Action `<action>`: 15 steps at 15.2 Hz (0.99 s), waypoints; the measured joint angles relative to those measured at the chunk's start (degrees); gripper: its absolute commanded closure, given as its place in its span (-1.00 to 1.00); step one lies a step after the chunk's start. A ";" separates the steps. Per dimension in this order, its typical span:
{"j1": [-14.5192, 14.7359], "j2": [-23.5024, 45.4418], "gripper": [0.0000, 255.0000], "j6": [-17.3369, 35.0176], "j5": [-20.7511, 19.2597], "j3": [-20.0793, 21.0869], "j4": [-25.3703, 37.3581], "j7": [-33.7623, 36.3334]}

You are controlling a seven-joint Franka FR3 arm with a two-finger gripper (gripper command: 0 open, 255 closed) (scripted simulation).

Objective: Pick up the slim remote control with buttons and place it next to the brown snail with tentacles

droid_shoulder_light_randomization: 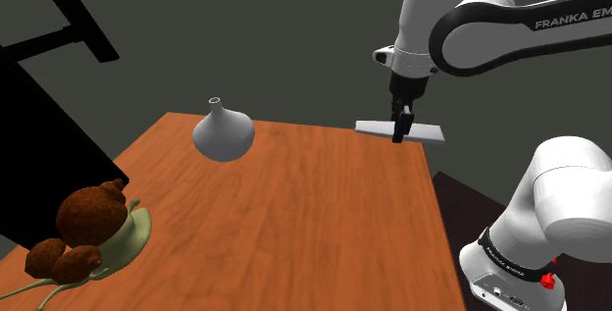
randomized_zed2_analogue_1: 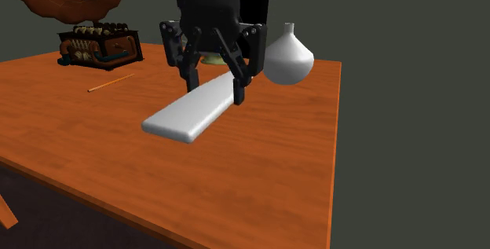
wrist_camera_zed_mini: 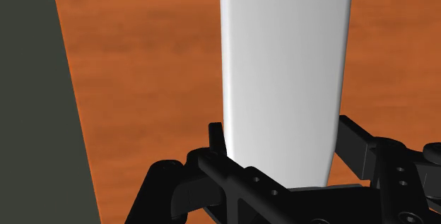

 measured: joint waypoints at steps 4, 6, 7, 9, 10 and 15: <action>0.16 -0.58 1.00 -3.50 0.31 0.37 2.93 0.06; 0.24 -0.49 1.00 -5.01 0.45 0.51 4.52 0.07; 0.27 -0.39 1.00 -5.67 0.50 0.55 5.27 0.04; 0.27 -0.44 1.00 -7.22 0.55 0.57 6.78 -0.09; 0.26 -0.67 1.00 -8.00 0.57 0.61 7.33 -0.11; 0.37 -0.36 1.00 -11.57 0.79 0.82 11.21 -0.21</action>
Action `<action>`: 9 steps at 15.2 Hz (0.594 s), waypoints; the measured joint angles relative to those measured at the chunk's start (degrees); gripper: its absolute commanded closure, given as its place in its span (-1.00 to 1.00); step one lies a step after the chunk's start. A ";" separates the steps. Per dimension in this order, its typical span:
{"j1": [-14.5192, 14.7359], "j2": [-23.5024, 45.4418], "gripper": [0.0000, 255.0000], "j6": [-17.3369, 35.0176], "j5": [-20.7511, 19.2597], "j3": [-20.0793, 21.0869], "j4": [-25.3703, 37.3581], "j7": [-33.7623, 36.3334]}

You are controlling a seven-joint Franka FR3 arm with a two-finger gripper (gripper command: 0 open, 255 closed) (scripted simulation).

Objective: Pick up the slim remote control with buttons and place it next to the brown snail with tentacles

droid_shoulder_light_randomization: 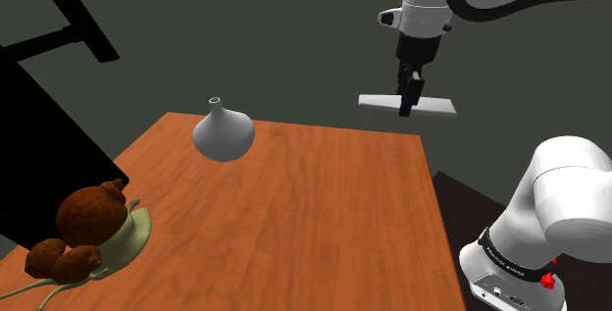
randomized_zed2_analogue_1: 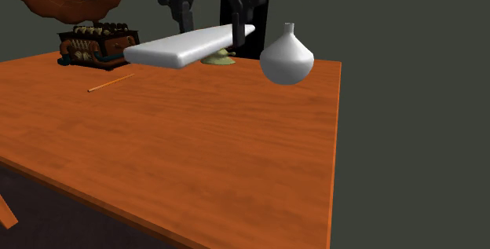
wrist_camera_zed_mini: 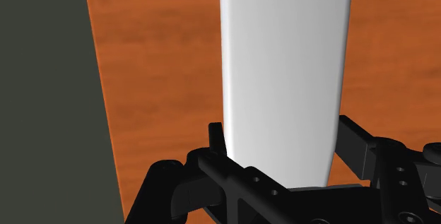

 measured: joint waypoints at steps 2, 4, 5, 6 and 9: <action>0.69 1.02 1.00 0.05 0.92 1.27 0.90 1.43; 1.73 3.38 1.00 0.74 2.25 3.17 2.46 3.66; 2.20 5.05 1.00 1.21 2.83 4.01 3.64 4.69; 2.78 6.09 1.00 1.38 3.54 5.17 4.47 6.05; 4.16 10.10 1.00 2.60 5.17 8.03 7.24 9.56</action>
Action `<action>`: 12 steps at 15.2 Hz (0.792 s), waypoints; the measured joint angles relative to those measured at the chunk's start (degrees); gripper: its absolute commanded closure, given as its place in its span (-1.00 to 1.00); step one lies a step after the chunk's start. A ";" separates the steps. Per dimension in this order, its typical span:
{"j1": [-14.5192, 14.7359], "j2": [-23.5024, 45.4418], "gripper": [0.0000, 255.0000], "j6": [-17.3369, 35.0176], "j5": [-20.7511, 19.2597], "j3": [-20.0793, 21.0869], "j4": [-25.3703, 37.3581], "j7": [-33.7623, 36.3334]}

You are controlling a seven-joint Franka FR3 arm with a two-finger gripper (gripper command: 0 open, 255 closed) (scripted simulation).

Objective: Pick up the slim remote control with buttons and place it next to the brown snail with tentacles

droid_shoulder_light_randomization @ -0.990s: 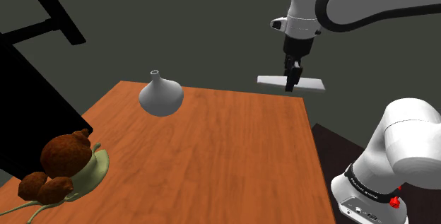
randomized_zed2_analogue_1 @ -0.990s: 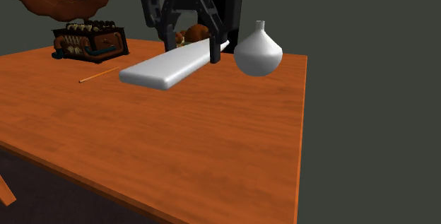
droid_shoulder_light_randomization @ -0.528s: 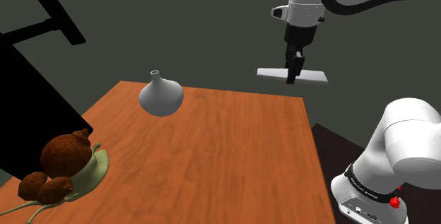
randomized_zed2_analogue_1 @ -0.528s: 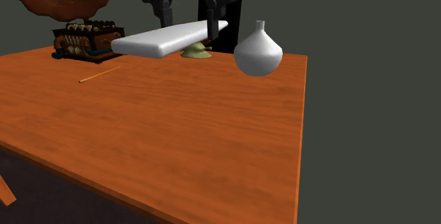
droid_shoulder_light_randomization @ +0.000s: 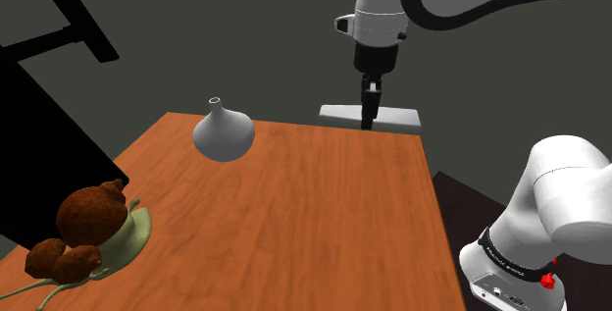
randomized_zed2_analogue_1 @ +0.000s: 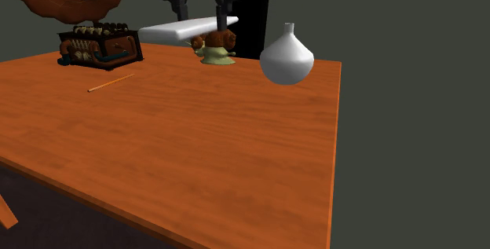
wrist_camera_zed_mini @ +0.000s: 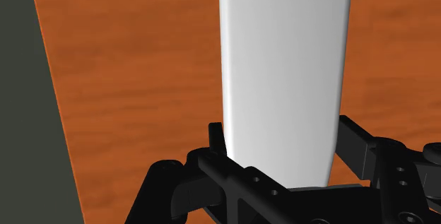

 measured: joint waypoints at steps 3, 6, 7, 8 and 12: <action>1.07 4.58 1.00 0.36 1.05 2.48 4.22 3.15; 2.19 9.27 1.00 1.22 1.79 5.19 8.10 6.72; 2.45 10.97 1.00 0.89 1.86 5.91 10.12 7.72; 2.68 12.45 1.00 1.20 1.89 6.53 11.32 8.59; 4.07 19.87 1.00 0.98 1.56 9.82 18.96 13.52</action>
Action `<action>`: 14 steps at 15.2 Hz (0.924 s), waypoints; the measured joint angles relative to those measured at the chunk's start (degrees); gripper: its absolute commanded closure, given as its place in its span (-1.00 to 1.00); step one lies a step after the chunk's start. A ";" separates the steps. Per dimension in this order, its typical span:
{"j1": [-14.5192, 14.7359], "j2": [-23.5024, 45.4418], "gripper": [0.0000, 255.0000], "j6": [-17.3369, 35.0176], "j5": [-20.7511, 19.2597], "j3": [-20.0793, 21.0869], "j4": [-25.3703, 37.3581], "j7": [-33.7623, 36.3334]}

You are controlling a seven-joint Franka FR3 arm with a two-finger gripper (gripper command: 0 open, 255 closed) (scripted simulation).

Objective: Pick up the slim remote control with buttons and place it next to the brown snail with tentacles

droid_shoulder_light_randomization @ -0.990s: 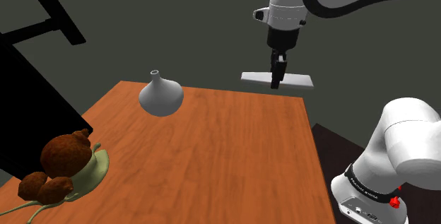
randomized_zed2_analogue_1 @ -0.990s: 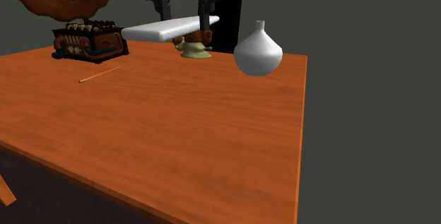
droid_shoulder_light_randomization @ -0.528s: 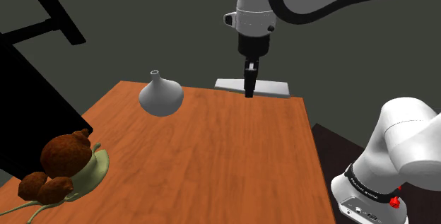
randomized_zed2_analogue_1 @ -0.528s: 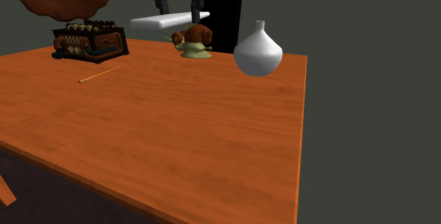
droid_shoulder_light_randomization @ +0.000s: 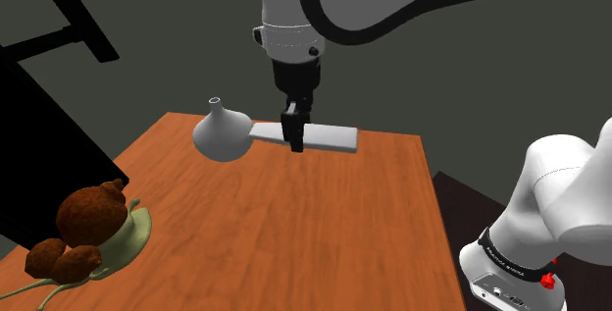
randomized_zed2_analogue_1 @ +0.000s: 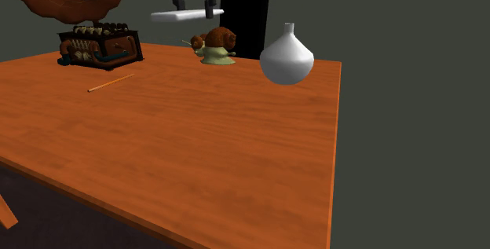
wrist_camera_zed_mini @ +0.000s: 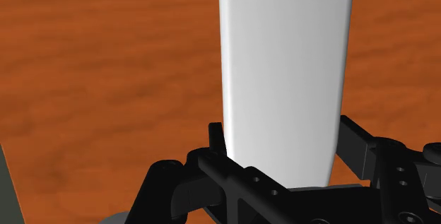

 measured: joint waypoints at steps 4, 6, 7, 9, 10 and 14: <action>1.23 7.26 1.00 -0.23 -1.26 2.32 7.35 4.00; 2.39 11.55 1.00 -0.55 -2.26 3.76 11.83 6.80; 2.91 13.58 1.00 -1.58 -2.80 4.29 14.79 7.93; 3.95 17.96 1.00 -2.34 -4.07 5.07 19.76 9.90; 4.73 20.70 1.00 -3.35 -4.90 5.52 23.35 11.11; 8.47 30.99 1.00 -7.70 -8.09 6.62 37.44 15.21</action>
